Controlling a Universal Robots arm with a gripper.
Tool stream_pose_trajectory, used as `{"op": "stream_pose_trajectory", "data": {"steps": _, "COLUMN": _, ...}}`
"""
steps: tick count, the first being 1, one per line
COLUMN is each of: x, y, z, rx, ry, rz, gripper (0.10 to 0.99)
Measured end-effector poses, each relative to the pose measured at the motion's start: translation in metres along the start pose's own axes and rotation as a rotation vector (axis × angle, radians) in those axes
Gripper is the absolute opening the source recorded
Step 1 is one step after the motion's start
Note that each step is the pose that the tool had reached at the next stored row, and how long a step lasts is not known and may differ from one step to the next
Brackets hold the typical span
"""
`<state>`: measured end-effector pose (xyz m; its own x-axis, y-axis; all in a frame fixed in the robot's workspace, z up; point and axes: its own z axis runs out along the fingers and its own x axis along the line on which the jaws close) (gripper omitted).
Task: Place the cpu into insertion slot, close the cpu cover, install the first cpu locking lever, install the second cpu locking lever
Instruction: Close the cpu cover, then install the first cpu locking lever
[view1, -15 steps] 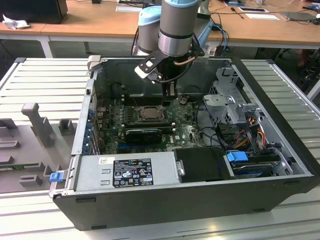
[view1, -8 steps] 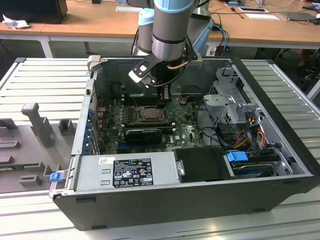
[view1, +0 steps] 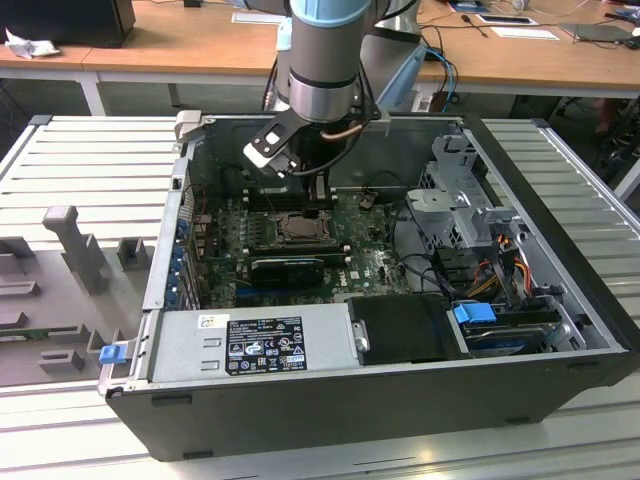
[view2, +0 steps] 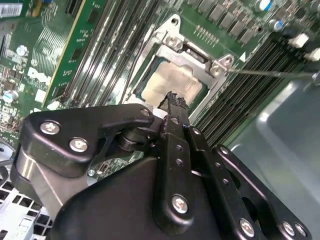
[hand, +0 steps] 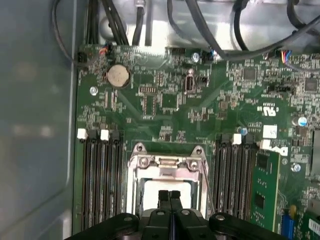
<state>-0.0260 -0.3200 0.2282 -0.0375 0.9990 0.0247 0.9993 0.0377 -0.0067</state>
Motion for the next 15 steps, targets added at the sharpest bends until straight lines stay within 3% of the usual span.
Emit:
{"op": "stream_pose_trajectory", "data": {"steps": 3, "x": 0.0002, "y": -0.0066, "z": -0.0005, "rx": 0.0, "ry": -0.0004, "rz": 0.0, "gripper": 0.106}}
{"op": "stream_pose_trajectory", "data": {"steps": 10, "x": 0.0009, "y": -0.0069, "z": -0.0284, "rx": 0.0, "ry": -0.0002, "rz": 0.0, "gripper": 0.106}}
{"op": "stream_pose_trajectory", "data": {"steps": 13, "x": 0.0014, "y": -0.0071, "z": -0.0465, "rx": 0.0, "ry": -0.0002, "rz": 0.0, "gripper": 0.106}}
{"op": "stream_pose_trajectory", "data": {"steps": 15, "x": 0.0018, "y": -0.0071, "z": -0.0497, "rx": -0.002, "ry": -0.0001, "rz": -0.013, "gripper": 0.106}}
